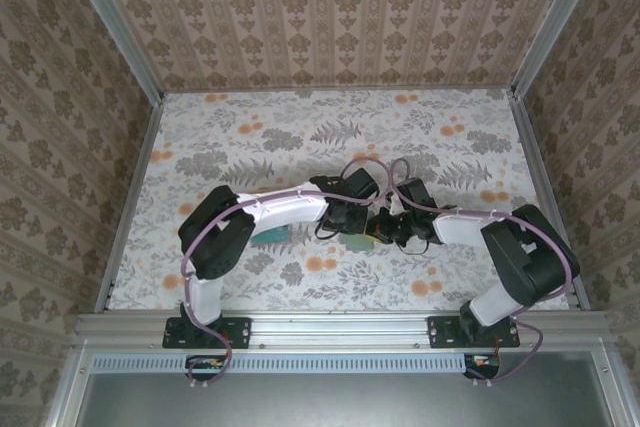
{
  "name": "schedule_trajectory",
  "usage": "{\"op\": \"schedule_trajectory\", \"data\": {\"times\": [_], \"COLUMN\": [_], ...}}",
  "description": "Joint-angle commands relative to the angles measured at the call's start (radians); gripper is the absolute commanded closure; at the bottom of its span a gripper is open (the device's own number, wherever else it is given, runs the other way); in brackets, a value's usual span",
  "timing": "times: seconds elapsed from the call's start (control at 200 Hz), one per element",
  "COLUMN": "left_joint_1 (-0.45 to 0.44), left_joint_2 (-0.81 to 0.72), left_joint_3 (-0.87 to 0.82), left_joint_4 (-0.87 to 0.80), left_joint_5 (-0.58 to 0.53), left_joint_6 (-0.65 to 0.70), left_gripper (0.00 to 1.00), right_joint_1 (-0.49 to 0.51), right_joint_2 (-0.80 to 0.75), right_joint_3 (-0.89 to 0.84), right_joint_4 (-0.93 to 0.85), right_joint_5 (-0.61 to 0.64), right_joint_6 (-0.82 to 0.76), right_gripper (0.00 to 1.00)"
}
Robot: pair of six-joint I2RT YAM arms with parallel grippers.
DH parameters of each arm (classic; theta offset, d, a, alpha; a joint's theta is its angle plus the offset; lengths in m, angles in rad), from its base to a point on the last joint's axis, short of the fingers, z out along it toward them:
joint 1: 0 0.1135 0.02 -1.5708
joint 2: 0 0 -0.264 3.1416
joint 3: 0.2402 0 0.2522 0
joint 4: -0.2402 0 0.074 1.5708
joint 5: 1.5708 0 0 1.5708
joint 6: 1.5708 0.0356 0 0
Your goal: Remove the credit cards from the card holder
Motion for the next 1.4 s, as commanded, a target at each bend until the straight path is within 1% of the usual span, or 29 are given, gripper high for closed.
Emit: {"op": "schedule_trajectory", "data": {"times": [0.0,0.145,0.47,0.585,0.695,0.735,0.77,0.795,0.87,0.93,0.99,1.025,1.045,1.13,1.26,1.395], "left_joint_1": [0.055,0.083,0.129,0.116,0.095,0.09,0.084,0.081,0.069,0.063,0.056,0.053,0.052,0.046,0.036,0.028], "left_joint_2": [-0.028,-0.071,-0.141,-0.161,-0.171,-0.173,-0.177,-0.182,-0.203,-0.223,-0.241,-0.249,-0.253,-0.265,-0.283,-0.286], "left_joint_3": [-0.068,-0.113,-0.129,-0.114,-0.082,-0.069,-0.061,-0.055,-0.042,-0.036,-0.032,-0.029,-0.027,-0.021,-0.019,-0.018], "left_joint_4": [-0.073,-0.059,-0.096,-0.074,-0.058,-0.059,-0.058,-0.058,-0.056,-0.054,-0.049,-0.046,-0.045,-0.045,-0.027,-0.024], "left_joint_5": [-0.082,-0.082,-0.104,-0.079,-0.054,-0.046,-0.041,-0.038,-0.026,-0.023,-0.012,-0.005,-0.002,0.006,0.012,0.022], "left_joint_6": [-0.01,-0.012,0.006,0.031,0.043,0.044,0.045,0.045,0.053,0.06,0.072,0.077,0.08,0.089,0.095,0.099], "left_gripper": [1.0,1.0,1.0,1.0,1.0,1.0,1.0,1.0,1.0,1.0,1.0,1.0,1.0,1.0,1.0,1.0], "right_joint_1": [0.002,0.003,0.002,0.002,0.002,0.002,0.002,0.002,0.002,0.002,0.002,0.001,0.001,0.001,0.0,0.0], "right_joint_2": [0.076,0.087,0.096,0.094,0.059,0.038,0.015,-0.003,-0.07,-0.124,-0.173,-0.176,-0.21,-0.225,-0.199,-0.176], "right_joint_3": [-0.058,-0.053,-0.044,-0.037,-0.018,-0.002,0.018,0.035,0.088,0.126,0.153,0.164,0.169,0.186,0.187,0.168], "right_joint_4": [-0.191,-0.2,-0.205,-0.19,-0.181,-0.19,-0.206,-0.224,-0.285,-0.337,-0.371,-0.38,-0.383,-0.399,-0.384,-0.324], "right_joint_5": [0.166,0.177,0.184,0.161,0.135,0.128,0.123,0.12,0.122,0.149,0.167,0.169,0.168,0.167,0.141,0.093], "right_joint_6": [-0.01,-0.003,-0.003,-0.009,-0.026,-0.042,-0.056,-0.07,-0.113,-0.139,-0.16,-0.167,-0.17,-0.172,-0.169,-0.148], "right_gripper": [1.0,1.0,1.0,1.0,1.0,0.95,0.89,0.82,0.58,0.45,0.36,0.34,0.33,0.32,0.32,0.3]}}
